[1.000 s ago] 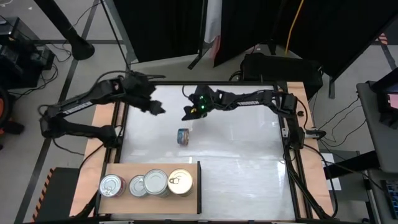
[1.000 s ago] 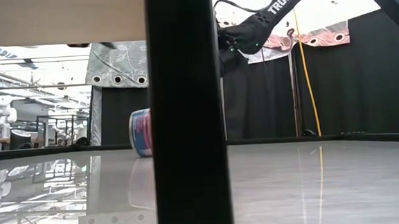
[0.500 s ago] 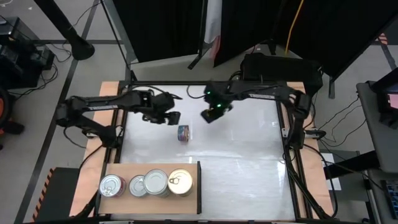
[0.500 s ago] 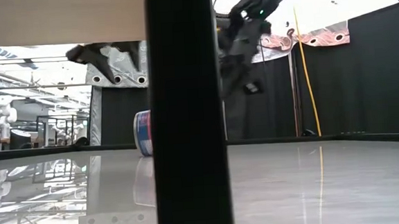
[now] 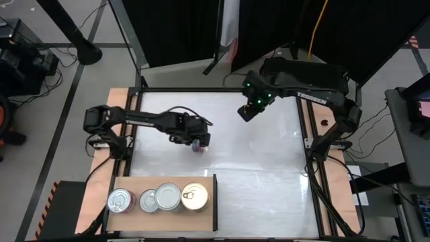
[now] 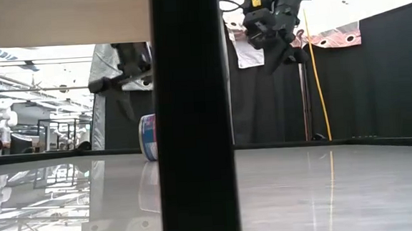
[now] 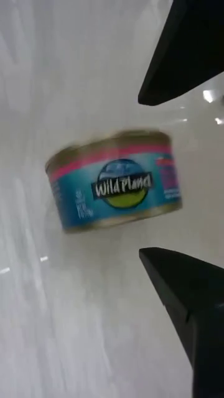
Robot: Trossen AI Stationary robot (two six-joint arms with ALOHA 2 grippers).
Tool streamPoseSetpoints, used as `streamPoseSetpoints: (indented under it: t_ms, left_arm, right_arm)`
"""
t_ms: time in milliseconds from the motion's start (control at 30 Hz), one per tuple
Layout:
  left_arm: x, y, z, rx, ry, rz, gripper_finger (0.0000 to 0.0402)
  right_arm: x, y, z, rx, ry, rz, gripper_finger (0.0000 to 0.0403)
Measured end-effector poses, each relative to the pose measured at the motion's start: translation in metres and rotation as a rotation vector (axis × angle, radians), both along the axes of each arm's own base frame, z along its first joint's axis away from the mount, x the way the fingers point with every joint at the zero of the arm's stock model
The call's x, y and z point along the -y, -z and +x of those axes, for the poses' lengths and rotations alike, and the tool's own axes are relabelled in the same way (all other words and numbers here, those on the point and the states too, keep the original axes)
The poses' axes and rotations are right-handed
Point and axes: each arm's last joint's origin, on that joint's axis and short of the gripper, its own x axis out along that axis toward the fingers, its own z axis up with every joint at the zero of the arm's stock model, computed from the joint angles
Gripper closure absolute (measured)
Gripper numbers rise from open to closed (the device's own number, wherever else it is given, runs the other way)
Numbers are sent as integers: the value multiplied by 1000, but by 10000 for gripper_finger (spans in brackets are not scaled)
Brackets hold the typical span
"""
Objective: Stack canned seafood by type on shelf
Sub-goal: Stack the blue pink tuna can on top of the other blue pink tuna cans on the shelf
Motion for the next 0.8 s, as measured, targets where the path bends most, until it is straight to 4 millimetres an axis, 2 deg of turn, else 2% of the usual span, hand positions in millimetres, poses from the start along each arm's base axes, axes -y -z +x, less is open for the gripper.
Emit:
streamPoseSetpoints:
  t_ms: [133, 233, 300, 400, 500, 600, 667, 800]
  left_arm:
    - [3, 20, 9, -55, -21, -13, 21]
    - [2, 32, 19, -29, -13, -9, 41]
    - [1, 36, 22, -23, -15, -8, 70]
    - [1, 32, 22, -38, -17, -6, 137]
    - [3, 16, 17, -56, -13, 18, 204]
    - [5, -9, 10, -31, 2, 52, 206]
    - [6, -35, 6, 34, 35, 87, 206]
    - [5, -105, -5, 298, 113, 208, 206]
  right_arm:
    - [3, -6, -10, 9, 13, -9, 403]
    - [5, -7, -12, 16, 1, -21, 403]
    - [5, -8, -13, 20, -10, -29, 403]
    - [5, -8, -13, 19, -28, -35, 403]
    - [5, -8, -14, 16, -46, -37, 403]
    - [4, -9, -15, 13, -65, -40, 403]
    - [3, -10, -16, 18, -71, -43, 403]
    - [-3, -20, -19, 77, -77, -40, 403]
